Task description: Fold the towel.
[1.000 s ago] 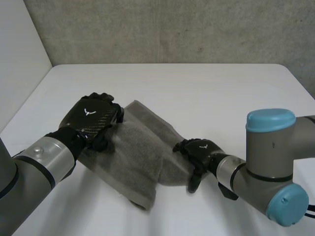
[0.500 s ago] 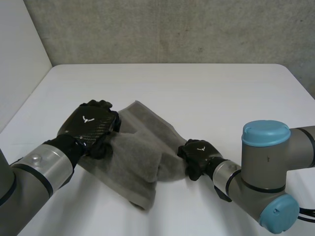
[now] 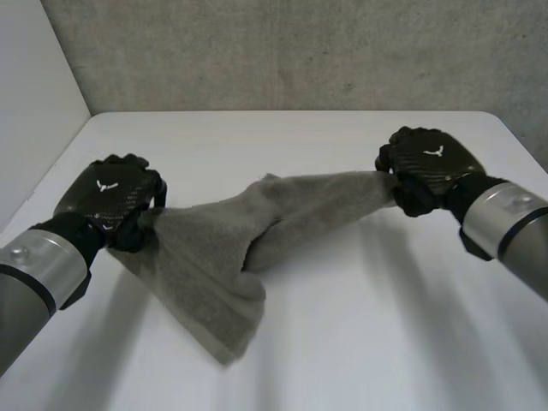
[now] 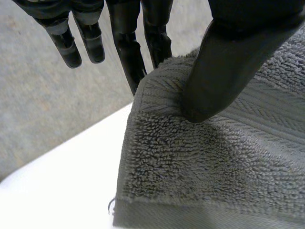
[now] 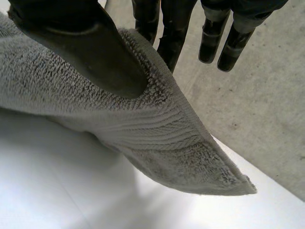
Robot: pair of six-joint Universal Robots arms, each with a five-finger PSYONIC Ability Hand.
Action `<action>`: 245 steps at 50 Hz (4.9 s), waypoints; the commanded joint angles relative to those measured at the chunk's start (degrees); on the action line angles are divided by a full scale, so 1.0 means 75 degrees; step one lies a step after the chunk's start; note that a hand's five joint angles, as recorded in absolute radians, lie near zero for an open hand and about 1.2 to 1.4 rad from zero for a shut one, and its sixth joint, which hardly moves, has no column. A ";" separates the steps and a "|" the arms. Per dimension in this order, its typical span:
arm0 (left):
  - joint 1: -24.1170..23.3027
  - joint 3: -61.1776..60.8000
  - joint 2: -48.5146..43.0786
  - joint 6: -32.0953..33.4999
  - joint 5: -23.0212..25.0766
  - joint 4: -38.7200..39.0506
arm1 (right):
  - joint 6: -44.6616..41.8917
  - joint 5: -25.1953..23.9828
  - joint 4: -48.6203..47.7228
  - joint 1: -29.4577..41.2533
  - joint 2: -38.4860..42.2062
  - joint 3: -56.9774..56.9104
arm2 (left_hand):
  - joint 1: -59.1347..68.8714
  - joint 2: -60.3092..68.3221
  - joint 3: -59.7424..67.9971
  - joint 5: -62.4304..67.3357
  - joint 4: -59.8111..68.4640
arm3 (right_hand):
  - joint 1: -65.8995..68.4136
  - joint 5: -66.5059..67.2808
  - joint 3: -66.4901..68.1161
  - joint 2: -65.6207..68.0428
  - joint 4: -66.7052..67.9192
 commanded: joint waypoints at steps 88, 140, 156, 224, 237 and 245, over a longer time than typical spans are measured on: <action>-0.0984 0.2608 -0.3464 0.0382 -0.0046 0.2418 | 0.0134 0.1143 -0.1506 0.1473 -0.1314 0.0480 | -0.4268 -0.4314 -0.0342 -0.4254 -0.0425 | 0.0596 0.0410 -0.0248 0.0883 -0.0407; -0.2052 0.5037 -0.6363 -0.3240 0.0423 0.2851 | 0.0685 -0.2279 -0.1249 -0.1328 -0.2302 0.2135 | -0.6088 -0.6135 -0.0342 -0.6075 -0.0425 | -0.7794 -0.7979 -0.0248 -0.7506 -0.0407; -0.1747 0.3183 -0.3970 -0.2982 0.0330 0.2419 | -0.0290 0.0695 0.1156 -0.0169 0.0092 -0.0526 | -0.6044 -0.6090 -0.0342 -0.6030 -0.0425 | -0.8738 -0.8923 -0.0248 -0.8450 -0.0407; -0.0997 0.1378 -0.2868 -0.1247 -0.1886 0.2043 | 0.1717 0.0393 0.1016 0.2891 0.3002 -0.2899 | -0.6111 -0.6158 -0.0342 -0.6097 -0.0425 | 0.0596 0.0410 -0.0248 0.0883 -0.0407; -0.1114 0.1343 -0.3044 -0.1235 -0.1089 0.1973 | 0.0298 0.1155 -0.0229 0.2868 0.1604 -0.0926 | -0.6291 -0.6337 -0.0342 -0.6277 -0.0425 | -0.8738 -0.8923 -0.0248 -0.8450 -0.0407; -0.1114 0.1226 -0.3220 -0.1235 -0.0854 0.1773 | 0.0310 0.1213 -0.0194 0.2739 0.1534 -0.0704 | -0.6268 -0.6315 -0.0342 -0.6254 -0.0425 | -0.8738 -0.8923 -0.0248 -0.8450 -0.0407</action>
